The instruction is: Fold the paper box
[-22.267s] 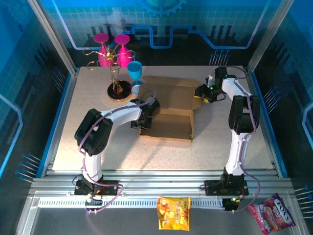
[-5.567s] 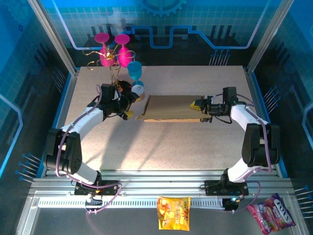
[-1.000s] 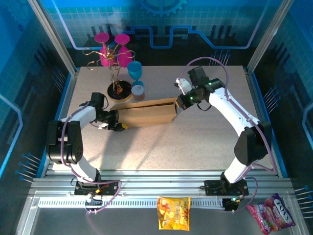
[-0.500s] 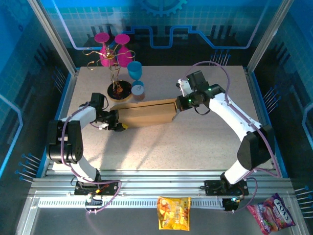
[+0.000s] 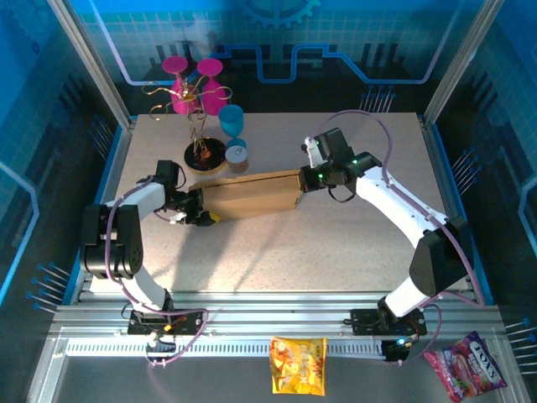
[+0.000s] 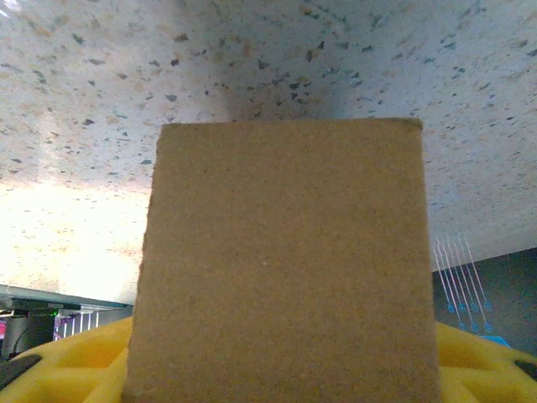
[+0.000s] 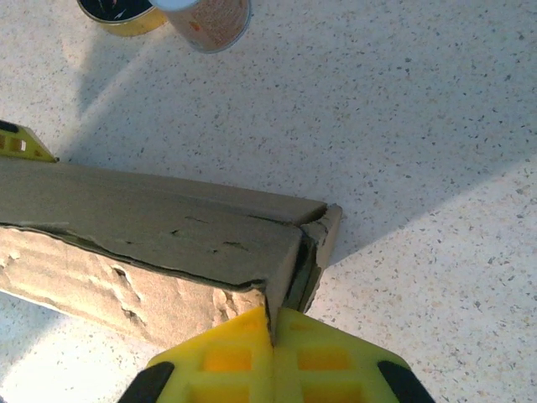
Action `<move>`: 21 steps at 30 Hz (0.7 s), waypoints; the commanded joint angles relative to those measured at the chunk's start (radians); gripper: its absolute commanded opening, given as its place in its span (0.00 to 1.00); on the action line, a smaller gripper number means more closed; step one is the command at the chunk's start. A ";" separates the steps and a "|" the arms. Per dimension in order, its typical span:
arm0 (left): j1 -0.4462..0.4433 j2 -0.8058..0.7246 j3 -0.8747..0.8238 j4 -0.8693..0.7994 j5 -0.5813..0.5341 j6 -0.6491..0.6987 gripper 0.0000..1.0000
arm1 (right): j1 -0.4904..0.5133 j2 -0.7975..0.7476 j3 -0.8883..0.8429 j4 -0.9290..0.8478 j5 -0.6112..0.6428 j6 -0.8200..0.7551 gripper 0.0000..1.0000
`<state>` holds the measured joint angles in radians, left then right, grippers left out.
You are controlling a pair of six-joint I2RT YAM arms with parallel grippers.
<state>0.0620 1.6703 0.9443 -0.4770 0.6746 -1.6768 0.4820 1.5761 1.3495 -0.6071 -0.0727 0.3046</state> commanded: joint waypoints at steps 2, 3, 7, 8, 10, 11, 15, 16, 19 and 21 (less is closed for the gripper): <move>0.011 0.028 -0.023 0.064 -0.061 -0.016 0.40 | 0.046 0.007 -0.043 0.001 0.047 0.016 0.00; 0.014 0.031 -0.023 0.077 -0.055 -0.011 0.44 | 0.050 0.011 -0.044 0.008 0.065 0.015 0.00; 0.030 0.038 -0.005 0.097 -0.023 0.040 0.68 | 0.066 0.026 -0.038 0.026 0.147 0.013 0.00; 0.034 0.040 -0.001 0.097 -0.013 0.056 0.73 | 0.071 0.031 -0.033 0.026 0.164 0.013 0.00; 0.047 0.039 0.004 0.092 0.005 0.081 0.77 | 0.073 0.043 -0.020 0.026 0.185 0.010 0.00; 0.055 0.033 0.003 0.096 0.012 0.094 0.79 | 0.074 0.053 -0.011 0.024 0.192 0.008 0.00; 0.082 -0.004 -0.005 0.075 0.009 0.137 0.84 | 0.091 0.088 0.024 0.010 0.226 -0.002 0.00; 0.089 -0.018 -0.007 0.060 0.004 0.148 0.85 | 0.092 0.097 0.032 0.008 0.230 -0.002 0.00; 0.114 -0.051 -0.015 0.021 -0.013 0.186 0.90 | 0.095 0.121 0.059 -0.009 0.248 0.002 0.00; 0.130 -0.074 0.004 -0.034 -0.041 0.236 0.89 | 0.095 0.132 0.079 -0.018 0.250 0.002 0.00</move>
<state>0.1680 1.6497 0.9394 -0.4149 0.6582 -1.5234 0.5583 1.6699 1.4097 -0.5346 0.1493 0.3107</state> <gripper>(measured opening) 0.896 0.059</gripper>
